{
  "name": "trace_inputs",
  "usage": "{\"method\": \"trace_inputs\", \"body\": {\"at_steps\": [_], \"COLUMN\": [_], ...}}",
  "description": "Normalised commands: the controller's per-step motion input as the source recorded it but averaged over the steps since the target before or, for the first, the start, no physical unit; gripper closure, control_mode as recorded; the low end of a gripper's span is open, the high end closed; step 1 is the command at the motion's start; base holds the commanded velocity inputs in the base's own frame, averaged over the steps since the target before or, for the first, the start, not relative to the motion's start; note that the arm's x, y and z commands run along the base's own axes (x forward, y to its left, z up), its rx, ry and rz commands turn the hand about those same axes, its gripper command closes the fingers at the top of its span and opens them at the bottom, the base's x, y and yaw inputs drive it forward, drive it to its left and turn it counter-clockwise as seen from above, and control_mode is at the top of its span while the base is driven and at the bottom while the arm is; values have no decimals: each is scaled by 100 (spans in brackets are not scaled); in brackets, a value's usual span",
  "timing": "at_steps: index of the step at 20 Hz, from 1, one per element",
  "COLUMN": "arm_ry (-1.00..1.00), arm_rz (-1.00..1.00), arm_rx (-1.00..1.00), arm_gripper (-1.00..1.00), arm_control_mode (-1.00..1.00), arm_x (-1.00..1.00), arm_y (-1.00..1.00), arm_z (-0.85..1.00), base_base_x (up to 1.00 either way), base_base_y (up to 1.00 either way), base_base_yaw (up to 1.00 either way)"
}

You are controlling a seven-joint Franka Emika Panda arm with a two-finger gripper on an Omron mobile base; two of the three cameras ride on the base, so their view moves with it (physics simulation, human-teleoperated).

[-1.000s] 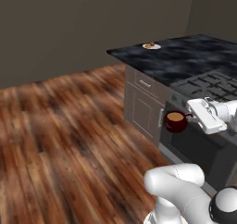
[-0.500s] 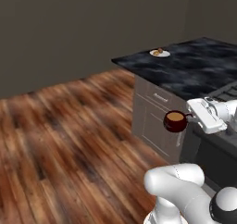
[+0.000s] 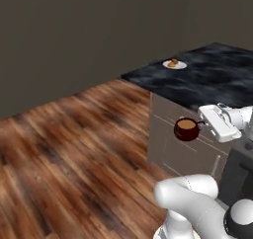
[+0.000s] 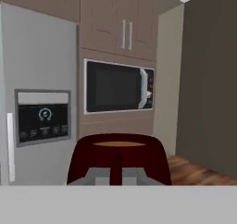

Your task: Pick up the brewed coffee from the coffee machine and place it next to the breakfast plate on the dining counter.

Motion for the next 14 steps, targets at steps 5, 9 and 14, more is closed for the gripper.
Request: {"method": "trace_inputs", "body": {"at_steps": [5, 9, 14], "arm_ry": [0, 0, 0], "arm_rz": [0, 0, 0], "arm_rx": [0, 0, 0], "arm_gripper": [100, 100, 100], "arm_control_mode": [100, 100, 100], "arm_x": [0, 0, 0], "arm_y": [0, 0, 0], "arm_z": [0, 0, 0], "base_base_x": [100, 100, 100], "base_base_y": [81, 67, 76], "base_base_yaw": [-30, -35, -42]}}
